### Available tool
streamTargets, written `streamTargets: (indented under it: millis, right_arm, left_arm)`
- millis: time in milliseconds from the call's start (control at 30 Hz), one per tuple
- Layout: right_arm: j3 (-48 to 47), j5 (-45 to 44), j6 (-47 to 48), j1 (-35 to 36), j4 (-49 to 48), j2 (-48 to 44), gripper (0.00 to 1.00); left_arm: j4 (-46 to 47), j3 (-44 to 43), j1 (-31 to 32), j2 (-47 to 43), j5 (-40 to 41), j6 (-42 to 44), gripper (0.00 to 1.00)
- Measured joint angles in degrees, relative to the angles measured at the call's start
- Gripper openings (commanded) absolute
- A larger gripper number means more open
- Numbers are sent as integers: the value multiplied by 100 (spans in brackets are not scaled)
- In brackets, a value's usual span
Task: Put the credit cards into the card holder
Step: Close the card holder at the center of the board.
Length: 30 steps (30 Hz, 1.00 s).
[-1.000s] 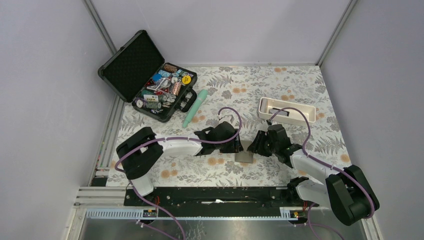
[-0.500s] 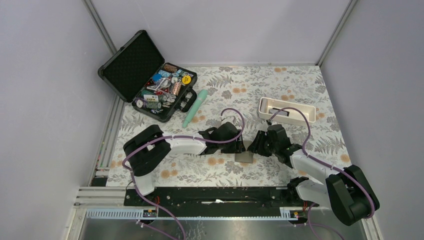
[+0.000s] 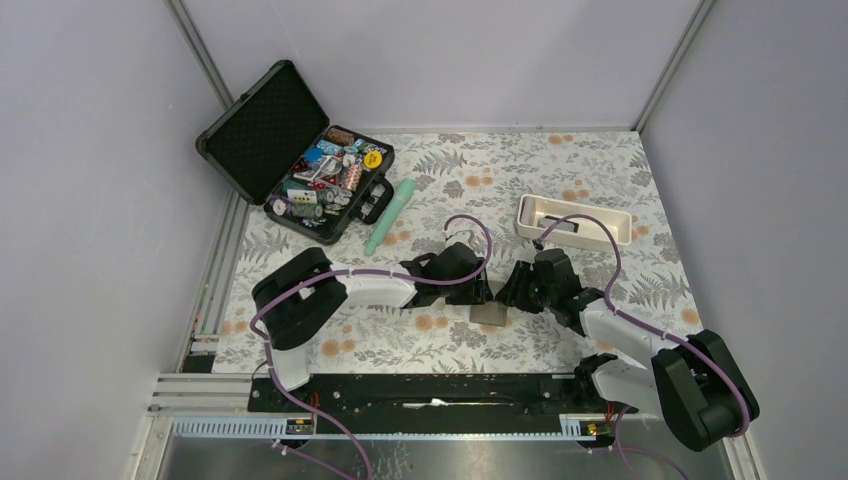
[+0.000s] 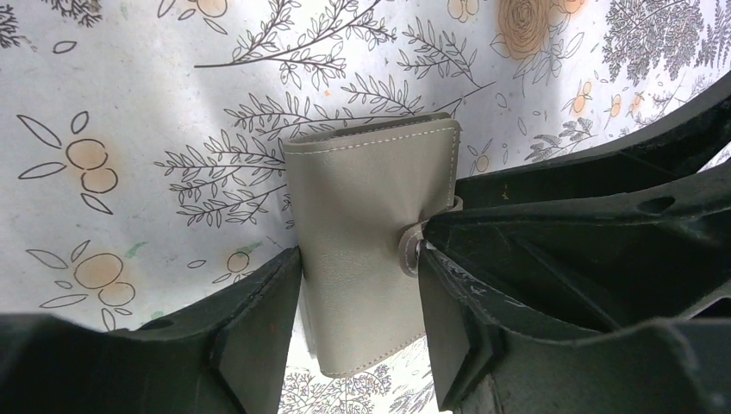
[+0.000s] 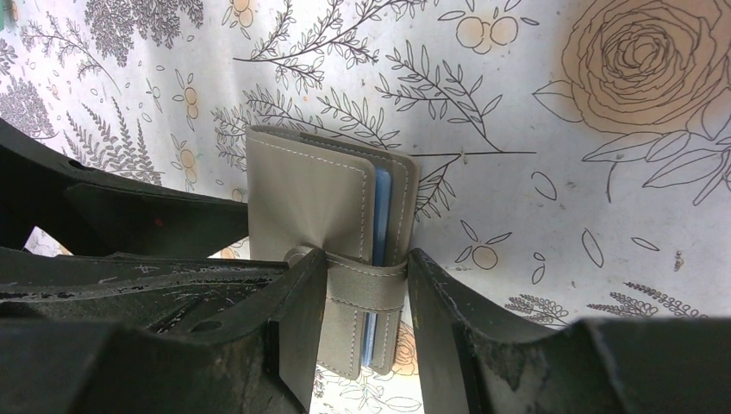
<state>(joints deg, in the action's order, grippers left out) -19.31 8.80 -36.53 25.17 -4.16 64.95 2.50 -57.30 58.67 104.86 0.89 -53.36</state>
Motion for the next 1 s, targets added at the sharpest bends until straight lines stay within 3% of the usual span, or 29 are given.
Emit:
streamTargets:
  millis: [1000]
  right_arm:
    - [0,-225,0,24,39,-59,46]
  left_arm:
    - [-1045,-872,151,411,343,343,54]
